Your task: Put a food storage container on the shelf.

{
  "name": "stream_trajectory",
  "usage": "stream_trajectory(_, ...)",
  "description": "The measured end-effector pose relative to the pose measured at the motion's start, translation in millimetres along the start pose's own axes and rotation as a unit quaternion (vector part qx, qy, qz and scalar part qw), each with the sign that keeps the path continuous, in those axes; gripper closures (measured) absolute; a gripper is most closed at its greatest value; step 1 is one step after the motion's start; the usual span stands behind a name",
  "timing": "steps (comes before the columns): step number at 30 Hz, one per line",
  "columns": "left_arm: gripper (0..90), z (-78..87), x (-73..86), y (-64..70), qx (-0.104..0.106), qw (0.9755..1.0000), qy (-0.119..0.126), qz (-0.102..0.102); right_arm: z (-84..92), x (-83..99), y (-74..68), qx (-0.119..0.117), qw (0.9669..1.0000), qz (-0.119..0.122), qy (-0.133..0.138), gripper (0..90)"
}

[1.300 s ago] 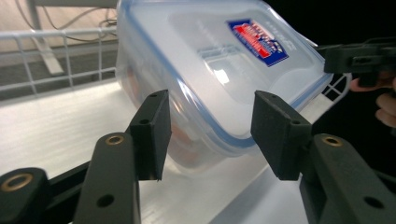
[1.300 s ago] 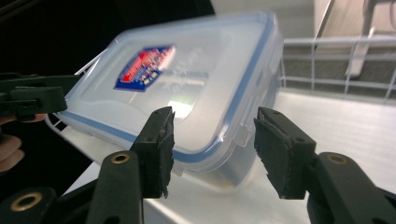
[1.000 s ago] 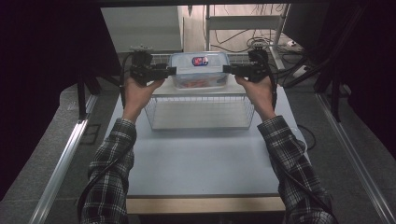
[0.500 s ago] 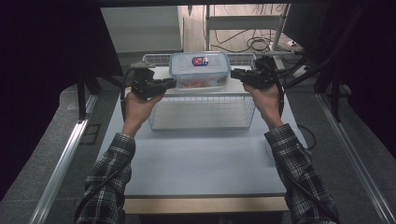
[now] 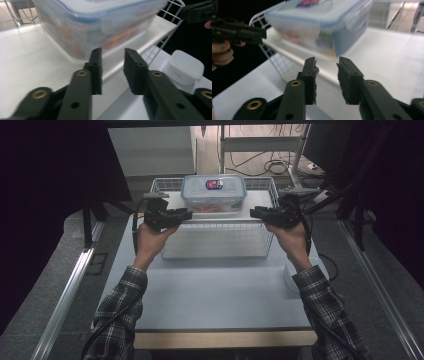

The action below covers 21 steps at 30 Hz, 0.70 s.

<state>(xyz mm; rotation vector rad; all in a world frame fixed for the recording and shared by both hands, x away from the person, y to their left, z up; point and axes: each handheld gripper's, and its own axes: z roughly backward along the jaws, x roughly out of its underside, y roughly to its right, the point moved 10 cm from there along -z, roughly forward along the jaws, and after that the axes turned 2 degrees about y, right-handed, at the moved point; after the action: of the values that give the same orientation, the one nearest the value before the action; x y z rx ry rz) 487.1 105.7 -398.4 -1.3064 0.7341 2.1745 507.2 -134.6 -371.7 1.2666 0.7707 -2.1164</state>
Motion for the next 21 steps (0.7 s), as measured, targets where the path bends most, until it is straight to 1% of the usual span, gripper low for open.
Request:
stream_trajectory(1, 60.3, 2.3, 3.6, 2.6, 0.003, 1.0, 0.002, -0.003, 1.3, 5.5, -1.8, -0.004, 1.0, 0.003, -0.007, 62.9)
stream_trajectory(2, 53.7, 6.6, 12.0, 7.7, 0.005, 1.0, 0.005, -0.005, 4.1, 16.2, -4.0, -0.004, 0.9998, 0.009, -0.016, 58.6)
stream_trajectory(3, 51.3, 6.6, 12.0, 7.7, 0.005, 1.0, 0.005, -0.005, 4.1, 16.2, -4.0, -0.004, 0.9998, 0.009, -0.016, 58.6)
stream_trajectory(4, 48.5, 8.5, 16.4, 10.5, 0.006, 0.9999, 0.006, -0.006, 7.7, 25.3, -5.6, -0.002, 0.9997, 0.013, -0.02, 54.1)
stream_trajectory(5, 48.5, 10.2, 21.0, 13.0, 0.007, 0.9999, 0.005, -0.009, 7.7, 25.3, -5.6, -0.002, 0.9997, 0.013, -0.02, 54.1)
stream_trajectory(7, 42.1, 13.7, 30.0, 18.2, 0.004, 0.9998, 0.002, -0.02, 11.3, 33.7, -7.5, -0.004, 0.9996, 0.017, -0.021, 49.3)
stream_trajectory(8, 37.1, 15.6, 35.2, 21.8, 0.005, 0.9997, 0.002, -0.025, 15.4, 42.6, -10.5, -0.003, 0.9995, 0.022, -0.021, 45.0)
stream_trajectory(9, 35.6, 16.9, 38.3, 23.8, 0.005, 0.9996, 0.001, -0.027, 16.5, 45.7, -11.6, -0.003, 0.9995, 0.024, -0.023, 43.1)
stream_trajectory(10, 35.6, 18.6, 42.4, 26.9, 0.007, 0.9996, 0.0, -0.028, 16.5, 45.7, -11.6, -0.003, 0.9995, 0.024, -0.023, 43.1)
stream_trajectory(11, 32.5, 20.4, 46.4, 30.2, 0.011, 0.9995, 0.0, -0.03, 19.5, 53.9, -14.9, -0.001, 0.9991, 0.032, -0.026, 40.0)
stream_trajectory(12, 32.5, 22.1, 50.6, 32.9, 0.012, 0.9994, -0.001, -0.031, 19.5, 53.9, -14.9, -0.001, 0.9991, 0.032, -0.026, 40.0)
stream_trajectory(13, 30.8, 23.6, 54.9, 35.3, 0.011, 0.9994, -0.002, -0.032, 21.1, 57.9, -16.9, 0.0, 0.9989, 0.037, -0.028, 38.0)
stream_trajectory(14, 28.4, 25.1, 59.2, 38.1, 0.011, 0.9994, -0.001, -0.033, 24.1, 66.6, -21.1, -0.002, 0.9986, 0.041, -0.032, 33.8)
stream_trajectory(15, 28.4, 26.1, 63.8, 41.1, 0.013, 0.9993, 0.0, -0.034, 24.1, 66.6, -21.1, -0.002, 0.9986, 0.041, -0.032, 33.8)
stream_trajectory(16, 26.9, 26.8, 68.7, 43.9, 0.013, 0.9993, -0.001, -0.036, 25.6, 70.9, -22.8, -0.002, 0.9985, 0.044, -0.032, 32.2)
stream_trajectory(19, 23.5, 29.1, 84.7, 50.7, 0.005, 0.9987, -0.012, -0.049, 29.8, 86.3, -27.6, -0.002, 0.9979, 0.055, -0.035, 26.3)
stream_trajectory(20, 21.0, 31.1, 94.1, 55.0, 0.002, 0.9986, -0.014, -0.051, 32.3, 92.9, -28.5, 0.002, 0.9977, 0.06, -0.032, 23.7)
stream_trajectory(21, 20.5, 32.2, 98.9, 57.7, 0.006, 0.9986, -0.016, -0.051, 33.9, 96.7, -28.8, 0.003, 0.9975, 0.064, -0.032, 22.4)
